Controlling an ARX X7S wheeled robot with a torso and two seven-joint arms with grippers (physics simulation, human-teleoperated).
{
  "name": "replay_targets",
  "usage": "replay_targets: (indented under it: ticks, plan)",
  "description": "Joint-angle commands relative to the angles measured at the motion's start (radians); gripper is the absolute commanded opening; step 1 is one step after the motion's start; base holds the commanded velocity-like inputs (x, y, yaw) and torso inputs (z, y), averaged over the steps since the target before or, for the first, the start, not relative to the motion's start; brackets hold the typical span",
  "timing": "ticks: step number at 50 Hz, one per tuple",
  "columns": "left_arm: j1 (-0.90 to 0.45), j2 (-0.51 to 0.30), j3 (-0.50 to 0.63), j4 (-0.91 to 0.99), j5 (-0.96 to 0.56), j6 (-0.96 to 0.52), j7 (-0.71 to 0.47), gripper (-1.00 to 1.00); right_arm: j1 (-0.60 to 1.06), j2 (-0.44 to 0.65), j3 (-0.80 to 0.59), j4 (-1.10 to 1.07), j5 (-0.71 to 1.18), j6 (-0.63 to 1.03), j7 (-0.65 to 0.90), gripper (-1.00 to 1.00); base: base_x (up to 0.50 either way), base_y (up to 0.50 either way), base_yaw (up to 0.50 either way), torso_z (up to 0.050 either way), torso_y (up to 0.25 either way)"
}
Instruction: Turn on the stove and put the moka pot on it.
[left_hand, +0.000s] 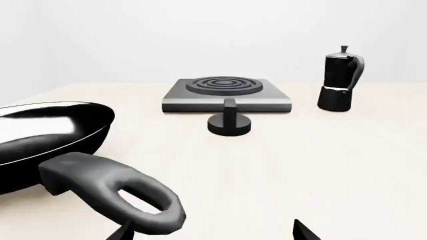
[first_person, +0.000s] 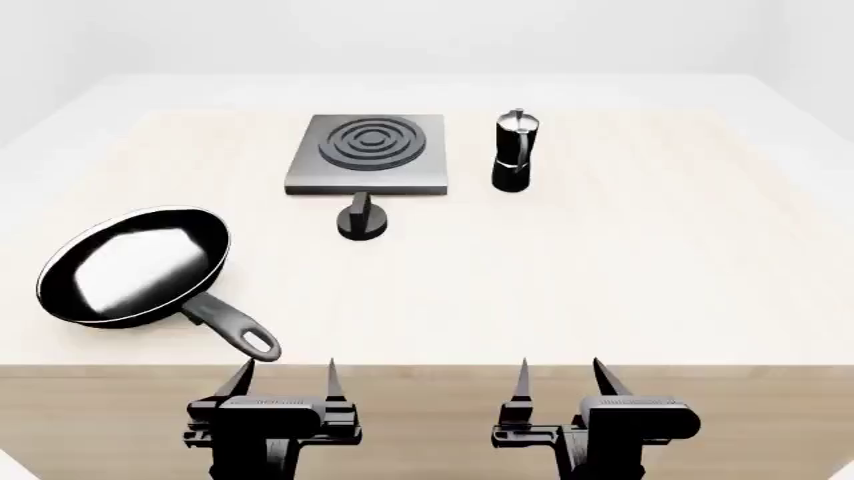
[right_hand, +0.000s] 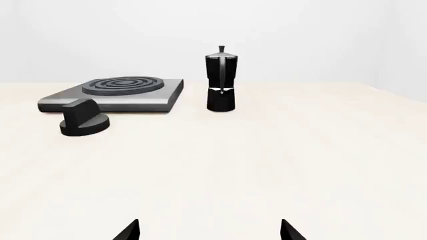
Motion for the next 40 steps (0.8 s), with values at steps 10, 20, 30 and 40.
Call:
replay_targets:
  ticks: [10,20,30,40]
  plan:
    - [0.023,-0.04,0.062,0.017,0.018,0.048,-0.062,1.0,-0.01,0.044,-0.056,0.007,0.061,-0.027,0.04,1.0,0.0,0.0,0.0,0.0,0.0]
    - [0.063,-0.093,0.039,0.252,0.017,0.008,-0.092,1.0,0.028,0.067,-0.069,-0.212,0.085,0.099,0.077,1.0,0.0,0.0,0.0,0.0,0.0]
    - [0.067,-0.18,-0.023,0.618,0.084,-0.129,-0.106,1.0,0.121,0.107,-0.074,-0.567,0.083,0.271,0.121,1.0,0.0,0.0,0.0,0.0,0.0]
    - [0.103,-0.198,-0.094,0.914,0.13,-0.248,-0.129,1.0,0.194,0.128,0.011,-0.783,0.183,0.417,0.15,1.0,0.0,0.0,0.0,0.0,0.0]
